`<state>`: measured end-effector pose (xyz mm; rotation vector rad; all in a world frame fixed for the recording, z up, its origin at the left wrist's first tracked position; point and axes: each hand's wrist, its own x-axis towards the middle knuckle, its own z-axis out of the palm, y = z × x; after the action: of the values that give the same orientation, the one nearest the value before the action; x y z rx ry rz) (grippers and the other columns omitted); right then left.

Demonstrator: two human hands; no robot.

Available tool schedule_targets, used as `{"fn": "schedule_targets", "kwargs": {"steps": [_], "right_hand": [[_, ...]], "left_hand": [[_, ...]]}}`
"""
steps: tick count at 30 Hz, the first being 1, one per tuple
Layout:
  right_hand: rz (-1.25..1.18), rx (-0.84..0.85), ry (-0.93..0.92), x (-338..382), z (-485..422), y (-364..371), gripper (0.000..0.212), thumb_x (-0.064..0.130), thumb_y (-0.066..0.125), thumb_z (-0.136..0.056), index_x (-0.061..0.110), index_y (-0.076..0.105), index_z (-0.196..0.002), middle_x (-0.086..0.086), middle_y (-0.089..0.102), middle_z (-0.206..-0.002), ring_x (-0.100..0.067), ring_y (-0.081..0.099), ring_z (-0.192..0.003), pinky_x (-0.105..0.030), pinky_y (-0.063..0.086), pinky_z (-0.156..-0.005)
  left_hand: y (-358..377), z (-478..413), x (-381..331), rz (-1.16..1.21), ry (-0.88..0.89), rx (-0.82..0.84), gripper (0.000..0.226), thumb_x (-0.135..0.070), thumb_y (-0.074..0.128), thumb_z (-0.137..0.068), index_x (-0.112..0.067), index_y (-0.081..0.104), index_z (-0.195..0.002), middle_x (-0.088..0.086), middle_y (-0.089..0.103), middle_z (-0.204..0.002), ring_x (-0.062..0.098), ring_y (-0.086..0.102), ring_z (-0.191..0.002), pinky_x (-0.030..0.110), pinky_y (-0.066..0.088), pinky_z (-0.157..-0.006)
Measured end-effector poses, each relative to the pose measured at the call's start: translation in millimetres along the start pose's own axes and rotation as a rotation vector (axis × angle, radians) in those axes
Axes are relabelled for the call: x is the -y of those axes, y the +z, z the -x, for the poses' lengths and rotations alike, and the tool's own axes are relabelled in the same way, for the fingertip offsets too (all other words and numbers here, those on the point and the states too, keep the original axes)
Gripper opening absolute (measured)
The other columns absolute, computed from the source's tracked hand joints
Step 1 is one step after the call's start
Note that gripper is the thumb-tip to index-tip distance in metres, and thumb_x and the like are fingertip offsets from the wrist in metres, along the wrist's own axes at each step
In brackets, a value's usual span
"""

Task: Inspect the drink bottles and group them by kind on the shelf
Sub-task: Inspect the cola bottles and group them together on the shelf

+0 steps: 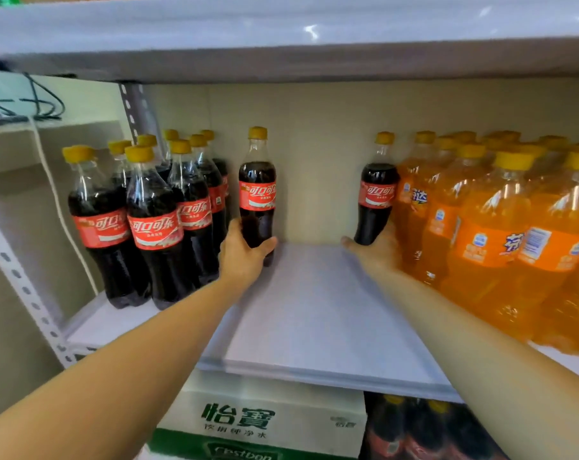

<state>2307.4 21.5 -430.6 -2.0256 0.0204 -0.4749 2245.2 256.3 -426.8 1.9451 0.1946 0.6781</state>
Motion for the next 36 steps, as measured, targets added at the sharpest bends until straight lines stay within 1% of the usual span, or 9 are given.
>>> {"fn": "schedule_targets", "kwargs": {"steps": [9,14,16,23,25,27,31,33,36], "right_hand": [[0.127,-0.14,-0.021,-6,-17,6,0.085,0.027,0.085,-0.081,0.007,0.039,-0.15,-0.016,0.05,-0.15,-0.037,0.046,-0.139,-0.051,0.037,-0.116],[0.134,-0.14,0.024,1,-11,12,0.079,0.027,0.087,-0.08,0.0,0.041,-0.139,-0.025,0.059,-0.134,-0.046,0.06,-0.12,-0.052,0.049,-0.097],[0.111,-0.123,0.044,5,-13,12,0.08,0.027,0.087,-0.08,0.001,0.04,-0.139,-0.025,0.058,-0.136,-0.046,0.058,-0.121,-0.052,0.047,-0.097],[-0.041,0.047,0.02,9,-6,-3,0.068,0.022,0.085,-0.082,0.004,0.049,-0.136,-0.017,0.06,-0.137,-0.037,0.059,-0.124,-0.048,0.048,-0.104],[-0.106,0.103,0.019,10,7,-11,0.066,0.018,0.085,-0.082,0.005,0.05,-0.135,-0.015,0.062,-0.134,-0.033,0.06,-0.12,-0.046,0.049,-0.101],[-0.177,0.154,0.008,12,25,-20,0.064,0.014,0.085,-0.081,0.006,0.05,-0.134,-0.011,0.064,-0.126,-0.026,0.061,-0.11,-0.039,0.049,-0.091],[-0.299,0.279,0.006,16,67,-46,0.055,0.019,0.086,-0.081,0.023,0.053,-0.125,0.006,0.066,-0.11,-0.021,0.064,-0.104,-0.03,0.051,-0.074],[-0.318,0.343,0.012,18,90,-61,0.052,0.023,0.087,-0.08,0.03,0.056,-0.12,0.006,0.068,-0.115,-0.018,0.064,-0.11,-0.032,0.053,-0.082],[-0.348,0.418,0.011,22,125,-85,0.049,0.024,0.088,-0.078,0.039,0.058,-0.114,0.006,0.069,-0.122,-0.016,0.064,-0.116,-0.04,0.051,-0.1]], "left_hand": [[24,-36,22,0.02,-0.049,-0.053,0.075,-0.024,0.078,-0.09,-0.007,0.037,-0.15,0.014,0.054,-0.147,0.033,0.051,-0.134,0.045,0.041,-0.112],[25,-40,22,-0.032,-0.08,-0.02,0.08,-0.029,0.076,-0.091,-0.011,0.032,-0.155,0.012,0.051,-0.151,0.032,0.049,-0.137,0.04,0.042,-0.111],[23,-41,22,-0.063,-0.087,0.01,0.079,-0.032,0.075,-0.092,-0.013,0.032,-0.156,0.011,0.05,-0.151,0.033,0.049,-0.136,0.042,0.042,-0.111],[16,-34,19,-0.077,-0.144,0.072,0.085,-0.027,0.076,-0.091,-0.013,0.026,-0.158,0.01,0.051,-0.15,0.031,0.051,-0.135,0.031,0.04,-0.103],[13,-26,15,-0.071,-0.167,0.087,0.082,-0.023,0.077,-0.09,-0.014,0.03,-0.156,0.009,0.053,-0.147,0.031,0.053,-0.132,0.033,0.042,-0.105],[9,-13,10,-0.053,-0.198,0.077,0.076,-0.021,0.077,-0.089,-0.013,0.036,-0.153,0.011,0.058,-0.142,0.032,0.057,-0.127,0.038,0.047,-0.106],[-3,28,-6,-0.022,-0.202,0.009,0.052,-0.017,0.075,-0.088,-0.012,0.056,-0.136,0.005,0.067,-0.119,0.027,0.064,-0.109,0.035,0.051,-0.095],[-11,51,-20,0.033,-0.2,0.039,0.042,-0.014,0.073,-0.091,-0.011,0.062,-0.131,0.002,0.065,-0.115,0.022,0.062,-0.104,0.033,0.05,-0.093],[-23,86,-50,0.106,-0.148,0.159,0.02,-0.004,0.069,-0.091,-0.009,0.074,-0.11,0.005,0.073,-0.104,0.019,0.067,-0.096,0.025,0.054,-0.083]]}}
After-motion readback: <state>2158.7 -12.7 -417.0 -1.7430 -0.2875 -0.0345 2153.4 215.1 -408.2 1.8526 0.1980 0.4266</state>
